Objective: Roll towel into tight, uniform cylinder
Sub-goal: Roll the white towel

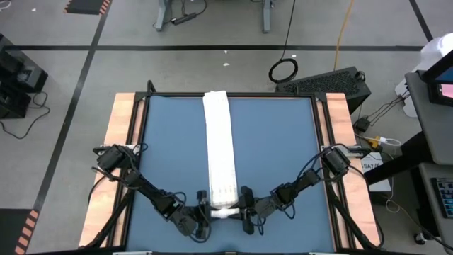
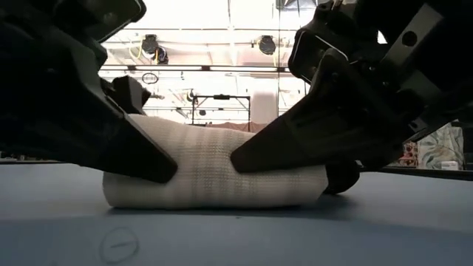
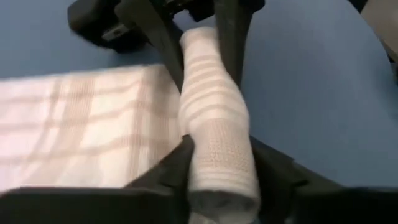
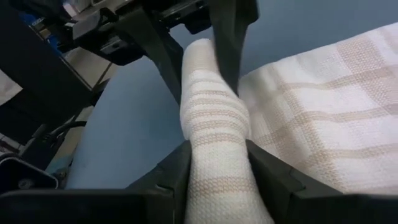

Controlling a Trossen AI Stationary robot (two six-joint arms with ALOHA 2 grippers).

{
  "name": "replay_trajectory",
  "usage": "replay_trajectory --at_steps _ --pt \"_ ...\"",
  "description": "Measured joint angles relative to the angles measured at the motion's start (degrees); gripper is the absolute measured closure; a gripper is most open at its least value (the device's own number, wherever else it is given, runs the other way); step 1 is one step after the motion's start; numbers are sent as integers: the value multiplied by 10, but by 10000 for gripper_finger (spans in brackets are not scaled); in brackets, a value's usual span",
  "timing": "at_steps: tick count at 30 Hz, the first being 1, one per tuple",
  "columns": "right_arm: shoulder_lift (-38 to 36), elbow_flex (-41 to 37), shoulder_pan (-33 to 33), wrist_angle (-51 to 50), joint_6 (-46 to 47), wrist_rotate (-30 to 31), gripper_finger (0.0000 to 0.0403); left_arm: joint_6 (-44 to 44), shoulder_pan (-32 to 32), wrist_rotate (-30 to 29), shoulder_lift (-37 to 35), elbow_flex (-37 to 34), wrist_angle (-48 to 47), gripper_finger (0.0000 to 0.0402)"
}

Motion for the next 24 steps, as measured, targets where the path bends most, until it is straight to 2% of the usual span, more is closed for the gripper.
replay_trajectory --at_steps 4,6,14,21,24 --pt "-19 -1 7 -21 -30 18 251 -101 0 2 -2 1 -52 341" --pt "-31 -3 15 -35 -89 32 228 -144 -1 2 -3 -11 -50 355" --pt "-54 -1 79 -20 -372 161 140 -221 1 12 -3 -52 23 349" --pt "-51 19 97 -17 -445 195 131 -233 15 55 -2 -53 48 324" --pt "-48 27 87 -20 -457 183 137 -236 22 64 -2 -53 49 322"
